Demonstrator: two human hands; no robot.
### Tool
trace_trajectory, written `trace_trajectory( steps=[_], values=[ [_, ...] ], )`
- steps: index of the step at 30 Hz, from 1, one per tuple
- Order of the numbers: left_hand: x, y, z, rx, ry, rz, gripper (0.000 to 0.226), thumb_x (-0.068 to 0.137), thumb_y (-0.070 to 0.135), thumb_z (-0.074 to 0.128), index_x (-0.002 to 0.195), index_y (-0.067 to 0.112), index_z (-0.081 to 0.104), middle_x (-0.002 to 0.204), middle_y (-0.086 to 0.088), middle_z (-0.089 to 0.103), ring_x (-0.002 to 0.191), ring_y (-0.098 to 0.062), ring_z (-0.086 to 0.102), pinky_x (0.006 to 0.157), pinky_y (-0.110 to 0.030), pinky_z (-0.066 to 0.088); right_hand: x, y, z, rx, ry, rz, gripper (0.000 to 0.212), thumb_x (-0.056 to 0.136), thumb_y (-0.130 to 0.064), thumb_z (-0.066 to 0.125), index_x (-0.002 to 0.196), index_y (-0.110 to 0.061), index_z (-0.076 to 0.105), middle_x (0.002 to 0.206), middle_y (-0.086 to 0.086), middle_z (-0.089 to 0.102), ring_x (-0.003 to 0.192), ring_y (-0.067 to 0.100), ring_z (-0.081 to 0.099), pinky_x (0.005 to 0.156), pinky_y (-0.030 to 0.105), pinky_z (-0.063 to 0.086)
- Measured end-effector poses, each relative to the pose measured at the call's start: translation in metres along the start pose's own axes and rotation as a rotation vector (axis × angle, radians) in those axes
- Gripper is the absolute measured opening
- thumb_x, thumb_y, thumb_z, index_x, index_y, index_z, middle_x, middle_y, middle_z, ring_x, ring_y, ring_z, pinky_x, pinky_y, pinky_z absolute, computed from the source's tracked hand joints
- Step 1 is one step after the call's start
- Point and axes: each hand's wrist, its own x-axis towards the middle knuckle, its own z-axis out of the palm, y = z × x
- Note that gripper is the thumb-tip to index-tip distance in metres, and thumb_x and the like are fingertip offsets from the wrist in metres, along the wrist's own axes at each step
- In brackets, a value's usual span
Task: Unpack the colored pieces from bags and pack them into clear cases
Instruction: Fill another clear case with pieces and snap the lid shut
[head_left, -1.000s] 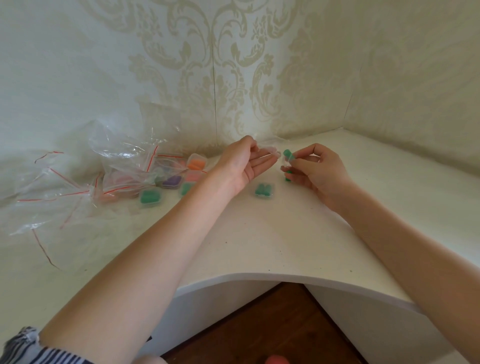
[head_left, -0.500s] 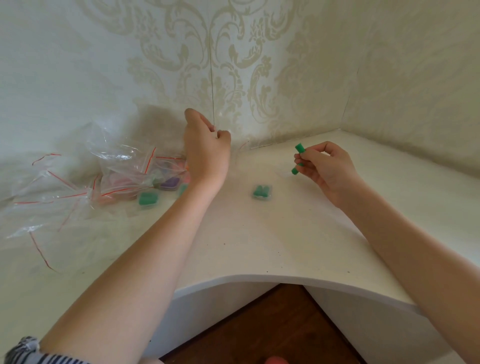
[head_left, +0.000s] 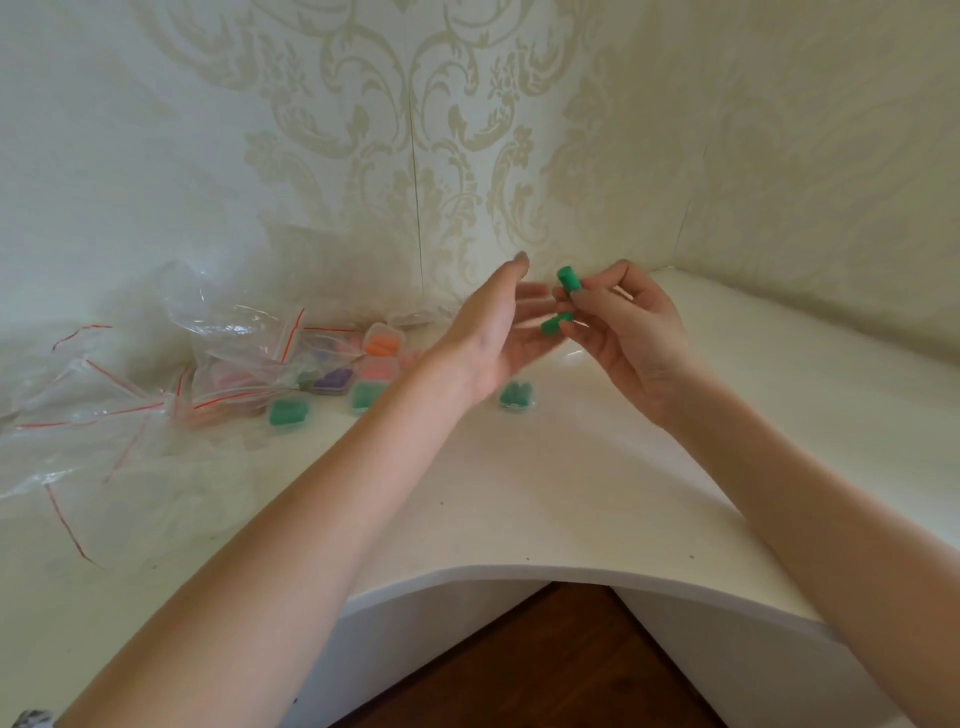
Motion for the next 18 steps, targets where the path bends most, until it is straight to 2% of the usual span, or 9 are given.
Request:
trace_trajectory(
  steps=[3,5,7,9,11,13,15,16,18],
  values=[
    [0.003,-0.001,-0.008,-0.254,-0.147,-0.249,0.063,0.1,0.049,0.028,0.109,-0.006,0.058,0.091,-0.019,0.065,0.081,-0.025,0.063,0.079,-0.04,0.054,-0.003,0.008,0.005,-0.495,-0.055,-0.177,0.022,0.082,0.006,0.064,0.076,-0.015,0.062,0.083,0.003,0.072,0.078,0.014,0.07,0.076,0.027,0.056],
    [0.005,-0.004,-0.013,-0.36,-0.108,-0.3,0.057,0.102,0.043,0.029,0.104,-0.007,0.057,0.09,-0.022,0.065,0.089,-0.031,0.063,0.075,-0.043,0.056,-0.005,0.015,0.008,-0.687,-0.102,-0.216,0.028,0.08,0.004,0.065,0.08,-0.024,0.069,0.095,-0.006,0.072,0.093,0.003,0.067,0.085,0.024,0.053],
    [0.003,-0.004,-0.015,-0.386,-0.04,-0.305,0.044,0.103,0.03,0.033,0.099,-0.007,0.056,0.09,-0.024,0.064,0.084,-0.031,0.063,0.064,-0.041,0.058,-0.006,0.018,0.008,-0.689,-0.081,-0.209,0.032,0.081,0.002,0.062,0.087,-0.027,0.072,0.102,-0.009,0.07,0.098,-0.003,0.063,0.084,0.019,0.052],
    [0.003,-0.003,-0.015,-0.402,0.071,-0.284,0.029,0.101,0.014,0.04,0.091,-0.007,0.057,0.081,-0.024,0.061,0.067,-0.028,0.065,0.053,-0.039,0.058,-0.003,0.016,0.006,-0.701,0.043,-0.284,0.033,0.084,0.0,0.058,0.095,-0.029,0.07,0.103,-0.015,0.068,0.095,-0.002,0.062,0.076,0.017,0.051],
    [0.006,-0.002,-0.015,-0.43,0.182,-0.253,0.023,0.098,0.001,0.042,0.081,-0.006,0.056,0.059,-0.016,0.056,0.04,-0.02,0.056,0.038,-0.026,0.052,0.002,0.015,-0.002,-0.76,0.174,-0.341,0.031,0.089,-0.007,0.055,0.106,-0.029,0.067,0.105,-0.017,0.066,0.091,0.003,0.061,0.07,0.016,0.047],
    [0.009,-0.001,-0.017,-0.385,0.23,-0.211,0.028,0.098,-0.002,0.036,0.077,-0.002,0.054,0.043,-0.004,0.043,0.027,-0.009,0.038,0.03,-0.014,0.037,0.008,0.019,-0.013,-0.949,0.18,-0.287,0.03,0.094,-0.018,0.052,0.122,-0.027,0.061,0.119,-0.012,0.063,0.104,0.009,0.058,0.079,0.011,0.042],
    [0.01,-0.001,-0.017,-0.276,0.212,-0.177,0.03,0.099,0.003,0.032,0.076,0.002,0.051,0.037,0.002,0.033,0.025,-0.005,0.027,0.028,-0.012,0.024,0.013,0.027,-0.024,-1.278,0.03,-0.11,0.039,0.096,-0.034,0.05,0.135,-0.03,0.05,0.136,-0.006,0.054,0.125,0.017,0.048,0.102,0.026,0.036],
    [0.01,-0.002,-0.017,-0.186,0.204,-0.154,0.03,0.1,0.006,0.032,0.076,0.003,0.051,0.039,0.003,0.031,0.025,-0.005,0.023,0.028,-0.012,0.021,0.013,0.03,-0.027,-1.407,-0.047,0.003,0.041,0.095,-0.04,0.049,0.136,-0.033,0.047,0.138,-0.003,0.052,0.129,0.021,0.044,0.106,0.034,0.033],
    [0.009,-0.003,-0.016,0.047,0.191,-0.098,0.03,0.099,0.013,0.036,0.075,0.007,0.053,0.049,0.003,0.028,0.028,-0.005,0.021,0.03,-0.012,0.017,0.012,0.032,-0.029,-1.437,-0.084,0.095,0.038,0.091,-0.041,0.056,0.128,-0.033,0.052,0.124,0.001,0.059,0.12,0.022,0.049,0.101,0.037,0.037]
  ],
)
